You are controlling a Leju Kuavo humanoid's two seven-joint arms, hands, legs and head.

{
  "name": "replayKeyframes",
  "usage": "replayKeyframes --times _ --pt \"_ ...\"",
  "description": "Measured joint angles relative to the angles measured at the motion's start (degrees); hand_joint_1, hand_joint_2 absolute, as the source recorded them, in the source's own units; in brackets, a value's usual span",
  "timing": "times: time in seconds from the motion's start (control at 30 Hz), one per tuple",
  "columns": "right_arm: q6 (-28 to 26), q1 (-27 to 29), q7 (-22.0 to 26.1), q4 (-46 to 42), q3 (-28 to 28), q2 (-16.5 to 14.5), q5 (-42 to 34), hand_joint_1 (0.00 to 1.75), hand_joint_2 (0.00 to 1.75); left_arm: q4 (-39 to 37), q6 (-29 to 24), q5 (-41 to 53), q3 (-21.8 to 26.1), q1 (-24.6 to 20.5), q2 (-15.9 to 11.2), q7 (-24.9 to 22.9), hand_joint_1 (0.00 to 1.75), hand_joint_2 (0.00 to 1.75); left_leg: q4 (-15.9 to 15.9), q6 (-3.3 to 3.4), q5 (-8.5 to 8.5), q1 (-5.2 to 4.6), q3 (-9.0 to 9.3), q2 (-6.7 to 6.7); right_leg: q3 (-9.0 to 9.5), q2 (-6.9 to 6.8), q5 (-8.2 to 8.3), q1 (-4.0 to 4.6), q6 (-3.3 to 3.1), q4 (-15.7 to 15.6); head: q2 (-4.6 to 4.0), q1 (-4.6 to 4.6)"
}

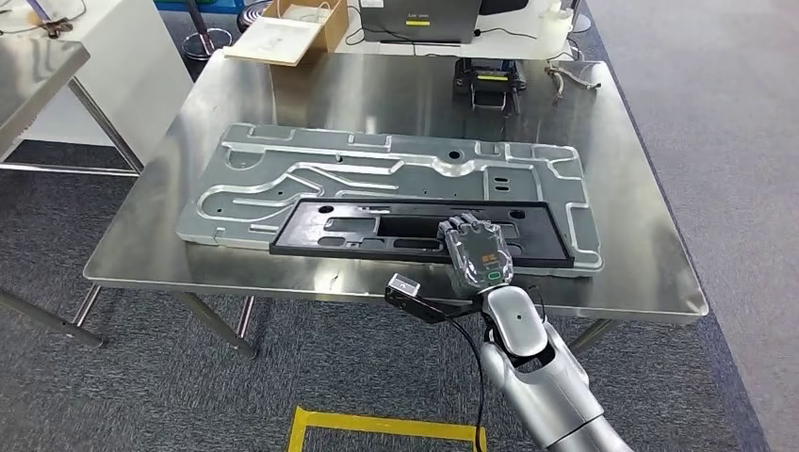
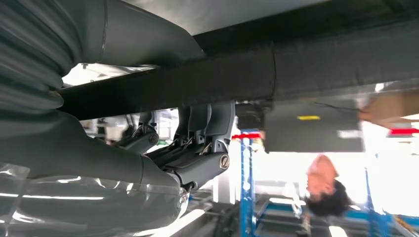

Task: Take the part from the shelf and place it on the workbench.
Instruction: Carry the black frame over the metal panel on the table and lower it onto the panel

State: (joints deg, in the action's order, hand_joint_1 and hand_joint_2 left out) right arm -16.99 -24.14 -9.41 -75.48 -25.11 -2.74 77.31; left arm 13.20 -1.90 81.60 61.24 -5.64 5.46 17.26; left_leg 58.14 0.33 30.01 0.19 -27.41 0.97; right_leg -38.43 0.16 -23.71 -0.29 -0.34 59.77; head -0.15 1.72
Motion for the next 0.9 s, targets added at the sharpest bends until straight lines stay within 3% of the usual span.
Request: replayKeyframes --times 0.03,0.07,0.1,0.13,0.2,0.23,0.27,0.3,0.37,0.4,0.43,0.53,0.6,0.67,0.73,0.77,0.8,0.9 --pt "0.11 -0.16 -0.10 0.10 -0.07 0.14 0.09 1.75 1.75 -0.02 0.02 -0.01 -0.02 -0.11 0.02 0.01 0.00 0.00 0.97 -0.54 0.08 0.02 0.07 -0.01 0.91 0.01 0.76 0.12 -0.89 -1.27 0.00 -0.01" --pt "0.13 -0.28 -0.16 0.13 -0.10 0.19 0.18 1.75 1.75 -0.02 0.02 -0.01 -0.02 -0.17 0.04 0.02 0.00 0.00 3.06 -0.90 -0.24 0.08 -0.73 -0.10 1.87 0.04 0.39 0.03 -1.47 -1.76 0.00 -0.01" --pt "0.12 -0.43 -0.19 0.13 -0.12 0.19 0.21 1.75 1.75 -0.02 0.02 -0.01 -0.02 -0.25 0.07 0.03 0.00 0.00 6.06 -1.17 -0.13 0.17 -2.45 -0.21 2.71 0.06 0.00 -0.05 -1.78 -2.10 0.00 -0.01" --pt "0.13 -0.54 -0.19 0.16 -0.16 0.20 0.21 1.75 1.75 -0.02 0.02 -0.02 -0.02 -0.30 0.10 0.03 0.00 0.00 9.57 -1.46 0.54 0.23 -4.74 -0.31 3.43 0.06 -0.51 -0.01 -2.00 -2.26 0.00 -0.02" --pt "0.15 -0.51 -0.19 0.32 -0.25 0.20 0.23 1.75 1.75 -0.02 0.02 -0.03 -0.02 -0.27 0.11 0.00 0.00 0.00 14.79 -1.82 3.78 0.31 -9.45 -0.41 4.83 0.11 -1.77 0.02 -2.13 -2.31 0.00 -0.01" --pt "0.17 -0.43 -0.19 0.44 -0.28 0.21 0.23 1.75 1.75 -0.02 0.02 -0.04 -0.02 -0.19 0.11 -0.02 0.00 0.00 15.43 -1.85 5.16 0.33 -10.99 -0.46 5.65 0.16 -2.47 0.03 -2.11 -2.31 0.00 -0.01" --pt "0.19 -0.37 -0.19 0.58 -0.28 0.21 0.24 1.75 1.75 -0.02 0.02 -0.04 -0.02 -0.10 0.11 -0.03 0.00 0.00 14.43 -1.78 5.36 0.34 -11.77 -0.50 6.57 0.21 -3.18 0.05 -2.04 -2.31 0.00 -0.01" --pt "0.20 -0.34 -0.19 0.69 -0.28 0.21 0.24 1.75 1.75 -0.02 0.02 -0.05 -0.02 -0.01 0.11 -0.04 0.00 0.00 11.88 -1.66 3.75 0.35 -11.85 -0.53 7.57 0.24 -3.95 0.08 -1.95 -2.31 0.00 -0.02" --pt "0.23 -0.35 -0.19 0.91 -0.29 0.21 0.24 1.75 1.75 -0.02 0.02 -0.09 -0.02 0.22 0.09 -0.04 0.00 0.00 4.92 -1.08 -3.32 0.18 -11.36 -0.57 9.20 0.31 -5.48 0.19 -1.62 -2.17 0.00 -0.02" --pt "0.25 -0.39 -0.19 1.02 -0.31 0.21 0.24 1.75 1.75 -0.02 0.02 -0.11 -0.02 0.30 0.07 -0.07 0.00 0.00 2.40 -0.71 -6.23 0.04 -11.06 -0.58 9.71 0.40 -6.20 0.28 -1.32 -2.11 0.00 -0.03" --pt "0.28 -0.38 -0.19 1.12 -0.33 0.21 0.24 1.75 1.75 -0.02 0.03 -0.14 -0.02 0.37 0.04 -0.09 0.00 0.00 1.02 -0.35 -8.00 -0.12 -10.88 -0.58 10.12 0.49 -6.76 0.34 -0.97 -2.09 0.00 -0.02" --pt "0.34 -0.43 -0.22 1.22 -0.35 0.22 0.25 1.75 1.75 -0.02 0.04 -0.17 -0.02 0.22 0.02 -0.08 0.00 0.00 0.19 0.69 -7.70 -0.06 -9.59 -0.54 10.85 0.55 -7.19 0.41 -0.02 -1.15 0.00 -0.02" --pt "0.33 -0.64 -0.22 1.21 -0.35 0.23 0.26 1.75 1.75 -0.02 0.04 -0.17 -0.02 0.05 0.02 -0.04 0.00 0.00 -0.28 1.36 -7.07 0.15 -8.26 -0.54 8.88 0.41 -7.67 0.29 0.49 2.99 0.00 -0.02" --pt "0.33 -0.58 -0.21 1.27 -0.35 0.24 0.26 1.75 1.75 -0.02 0.04 -0.18 -0.02 -0.05 0.03 -0.04 0.00 0.00 -0.43 1.71 -6.11 0.20 -7.14 -0.54 4.21 0.29 -9.91 0.04 1.00 9.79 0.00 -0.03" --pt "0.34 -0.32 -0.22 1.35 -0.35 0.29 0.26 1.75 1.75 -0.02 0.04 -0.18 -0.02 -0.02 0.03 -0.04 0.00 0.00 -0.42 1.69 -4.90 0.21 -5.86 -0.43 -0.22 0.20 -12.38 -0.19 1.36 13.92 0.00 -0.02" --pt "0.34 -0.21 -0.22 1.37 -0.35 0.33 0.26 1.75 1.75 -0.02 0.04 -0.18 -0.02 0.02 0.03 -0.04 0.00 0.00 -0.41 1.63 -4.21 0.22 -5.02 -0.36 -1.38 0.16 -12.36 -0.29 1.44 13.62 0.00 -0.02" --pt "0.34 -0.15 -0.23 1.37 -0.35 0.37 0.26 1.75 1.75 -0.02 0.04 -0.18 -0.02 0.06 0.03 -0.04 0.00 0.00 -0.42 1.55 -3.49 0.22 -4.06 -0.30 -1.64 0.13 -10.86 -0.36 1.44 11.52 0.00 -0.02" --pt "0.35 -0.09 -0.22 1.50 -0.37 0.58 0.26 1.75 1.75 -0.04 0.05 -0.20 -0.02 0.06 0.07 -0.04 0.00 0.00 -0.30 0.84 -1.25 0.12 -1.57 -0.14 -0.49 -0.02 -1.41 -0.21 0.85 1.72 0.00 -0.03"
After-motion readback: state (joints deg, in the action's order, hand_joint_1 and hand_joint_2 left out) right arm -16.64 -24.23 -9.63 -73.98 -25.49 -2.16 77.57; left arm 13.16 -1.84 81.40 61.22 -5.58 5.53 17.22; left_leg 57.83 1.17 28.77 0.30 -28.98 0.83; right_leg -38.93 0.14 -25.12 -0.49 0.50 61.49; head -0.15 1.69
